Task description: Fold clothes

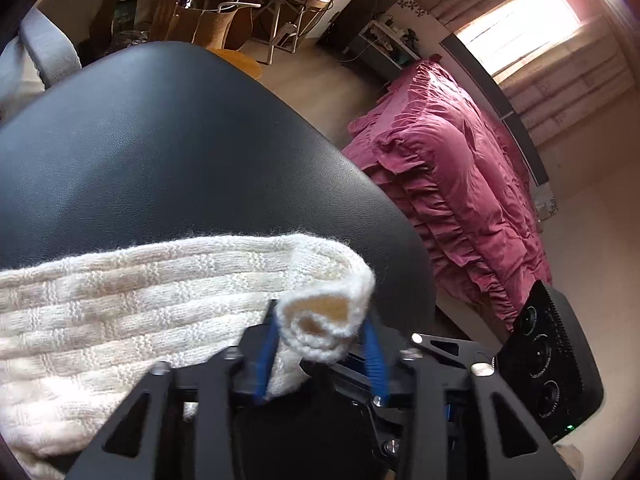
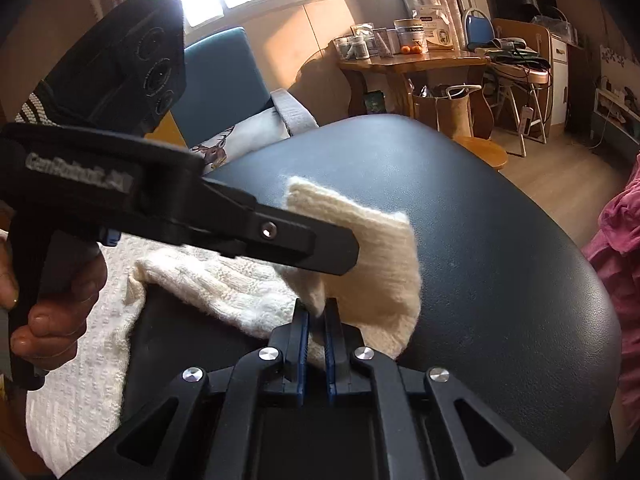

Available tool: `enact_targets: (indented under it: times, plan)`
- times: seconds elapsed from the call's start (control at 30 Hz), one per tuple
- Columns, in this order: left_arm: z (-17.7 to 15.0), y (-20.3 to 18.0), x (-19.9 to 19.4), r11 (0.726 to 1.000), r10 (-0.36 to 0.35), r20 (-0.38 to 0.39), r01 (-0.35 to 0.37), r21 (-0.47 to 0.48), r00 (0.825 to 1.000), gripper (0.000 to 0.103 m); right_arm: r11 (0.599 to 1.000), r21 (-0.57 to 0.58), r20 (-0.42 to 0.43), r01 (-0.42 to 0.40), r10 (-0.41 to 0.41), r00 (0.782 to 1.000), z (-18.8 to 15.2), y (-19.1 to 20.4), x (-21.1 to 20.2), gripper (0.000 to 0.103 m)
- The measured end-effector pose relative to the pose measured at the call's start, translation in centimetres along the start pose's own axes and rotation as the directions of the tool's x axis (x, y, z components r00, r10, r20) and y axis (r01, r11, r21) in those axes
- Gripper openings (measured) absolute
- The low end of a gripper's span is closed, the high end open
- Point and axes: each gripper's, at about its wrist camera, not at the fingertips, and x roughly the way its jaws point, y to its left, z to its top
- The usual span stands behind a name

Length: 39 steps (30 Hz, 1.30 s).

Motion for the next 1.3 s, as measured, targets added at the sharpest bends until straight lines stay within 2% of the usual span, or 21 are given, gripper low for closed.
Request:
enact_targets:
  times: [0.13,0.27,0.33,0.37,0.43,0.47,0.53,0.6,0.67,0.8,0.87,0.97,1.03,1.1,1.13,1.2,1.3]
  plan:
    - [0.0,0.4,0.1,0.998,0.054,0.030,-0.055,0.012,0.998,0.011,1.000,0.007,-0.006,0.013,-0.013,1.000,-0.1,0.2,0.3,0.006]
    - [0.2,1.2,-1.8,0.998,0.050,0.095,-0.047,-0.031,0.994,0.011,0.999,0.043,0.036,0.006,-0.008,0.999,0.9,0.3,-0.1,0.007]
    - [0.3,1.8,-3.7,0.997,0.036,0.141,-0.027,-0.067,0.989,0.010,0.995,0.087,0.056,-0.038,0.033,0.998,1.7,0.1,-0.3,0.018]
    - [0.4,2.2,-4.9,0.997,0.033,0.166,-0.020,-0.079,0.986,0.011,0.990,0.121,0.073,-0.068,0.060,0.996,2.0,-0.1,-0.6,0.019]
    - [0.4,3.3,-7.7,0.994,0.035,0.214,-0.012,-0.108,0.976,0.011,0.949,0.254,0.118,-0.184,0.159,0.980,2.0,-1.2,-0.8,0.022]
    - [0.3,4.1,-9.1,0.992,0.040,0.237,-0.010,-0.125,0.971,0.011,0.915,0.322,0.146,-0.245,0.208,0.967,1.9,-1.7,-0.8,0.024]
    - [0.0,5.9,-12.1,0.987,0.057,0.280,-0.011,-0.162,0.958,0.011,0.820,0.444,0.211,-0.362,0.297,0.931,1.8,-2.9,-0.9,0.025]
    - [-0.6,7.6,-14.8,0.981,0.072,0.315,-0.010,-0.194,0.946,0.011,0.671,0.576,0.263,-0.466,0.388,0.884,0.7,-3.7,0.3,0.027]
    - [-1.2,8.9,-17.5,0.976,0.111,0.345,-0.037,-0.215,0.932,0.011,0.539,0.653,0.295,-0.533,0.467,0.834,-0.8,-3.2,1.8,0.028]
    - [-2.6,10.7,-23.0,0.967,0.137,0.425,-0.029,-0.252,0.895,0.011,0.301,0.736,0.350,-0.607,0.598,0.721,-3.5,0.2,5.1,0.028]
    - [-3.4,11.2,-25.7,0.965,0.150,0.471,-0.026,-0.260,0.869,0.011,0.158,0.768,0.407,-0.621,0.627,0.664,-4.6,2.1,6.6,0.029]
    - [-5.3,11.8,-30.0,0.960,0.167,0.547,-0.009,-0.280,0.820,0.011,-0.010,0.782,0.486,-0.623,0.636,0.599,-5.7,4.7,8.7,0.041]
    - [-6.7,12.4,-32.7,0.956,0.174,0.591,0.008,-0.293,0.788,0.011,-0.080,0.779,0.527,-0.621,0.621,0.581,-6.0,6.2,9.8,0.053]
    - [-8.2,12.9,-35.2,0.952,0.193,0.623,0.008,-0.304,0.758,0.011,-0.147,0.773,0.565,-0.618,0.603,0.563,-6.1,7.6,10.9,0.085]
    - [-9.0,13.3,-36.4,0.950,0.202,0.636,0.008,-0.311,0.745,0.011,-0.173,0.772,0.578,-0.612,0.591,0.562,-6.1,8.2,11.5,0.091]
    - [-10.5,14.2,-38.5,0.945,0.221,0.652,0.006,-0.327,0.725,0.011,-0.181,0.783,0.573,-0.595,0.584,0.575,-5.8,9.3,12.8,0.093]
    - [-12.8,15.9,-41.1,0.934,0.239,0.673,0.022,-0.356,0.700,0.011,-0.171,0.806,0.548,-0.567,0.579,0.604,-5.1,10.9,14.6,0.093]
